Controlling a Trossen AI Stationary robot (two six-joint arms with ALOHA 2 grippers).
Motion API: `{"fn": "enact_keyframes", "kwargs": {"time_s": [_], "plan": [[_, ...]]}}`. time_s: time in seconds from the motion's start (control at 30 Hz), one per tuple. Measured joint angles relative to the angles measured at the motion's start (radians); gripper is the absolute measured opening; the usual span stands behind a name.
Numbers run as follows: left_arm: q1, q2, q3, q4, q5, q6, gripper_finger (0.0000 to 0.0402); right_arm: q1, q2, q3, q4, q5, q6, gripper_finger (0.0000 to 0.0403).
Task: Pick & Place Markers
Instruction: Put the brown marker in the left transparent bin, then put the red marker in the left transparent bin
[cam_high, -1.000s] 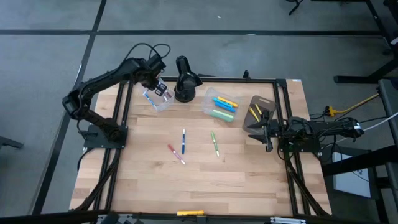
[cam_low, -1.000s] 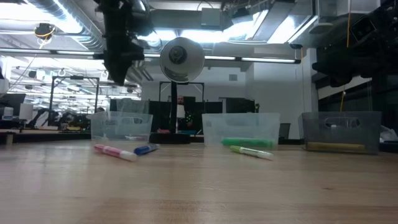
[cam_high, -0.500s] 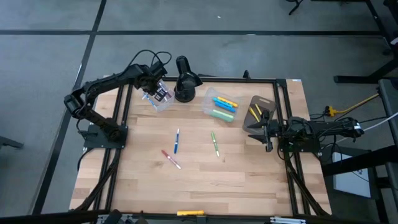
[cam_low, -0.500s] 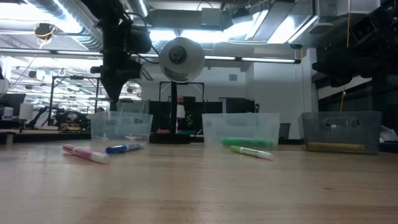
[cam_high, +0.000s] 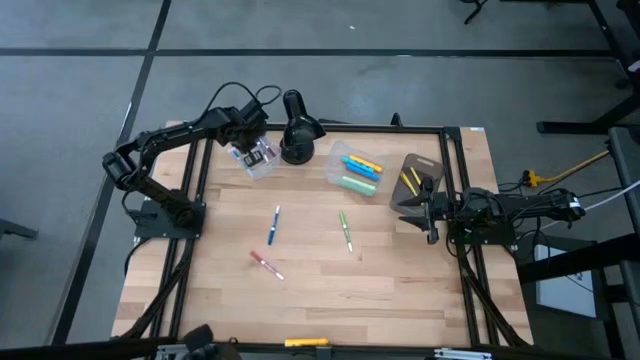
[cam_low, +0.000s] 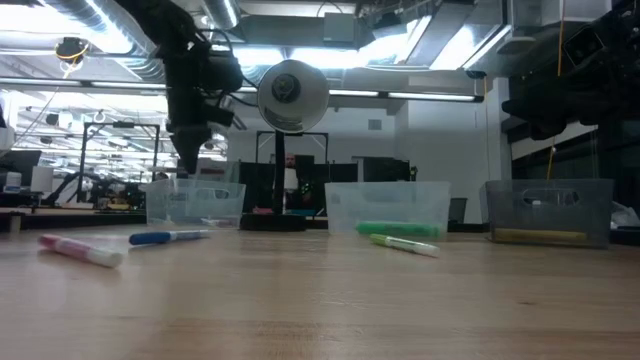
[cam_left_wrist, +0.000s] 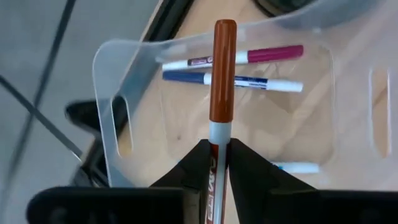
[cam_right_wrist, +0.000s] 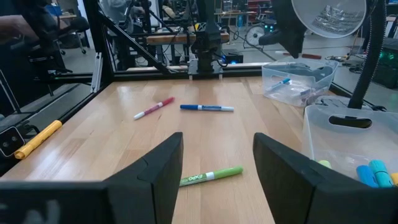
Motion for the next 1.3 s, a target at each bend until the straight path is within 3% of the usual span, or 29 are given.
{"fn": "enact_keyframes", "kwargs": {"time_s": [0.3,0.53,0.9,1.13,1.3], "plan": [[0.000,0.000,-0.002,0.000,0.006,0.419,0.0053,0.000,0.000,0.000,0.000,0.000,0.000,0.0194],[0.000,0.000,-0.002,0.001,0.047,0.571,0.0053,0.000,0.000,0.000,0.000,0.000,0.000,0.0194],[0.000,0.000,-0.002,0.002,0.055,0.536,0.0094,0.000,0.000,0.000,0.000,0.000,0.000,0.0194],[0.000,0.000,-0.002,0.001,0.105,0.396,0.0094,0.000,0.000,0.000,0.000,0.000,0.000,0.0194],[0.000,0.000,-0.002,-0.033,0.093,0.216,0.0080,0.000,0.000,0.000,0.000,0.000,0.000,0.0194]]}}
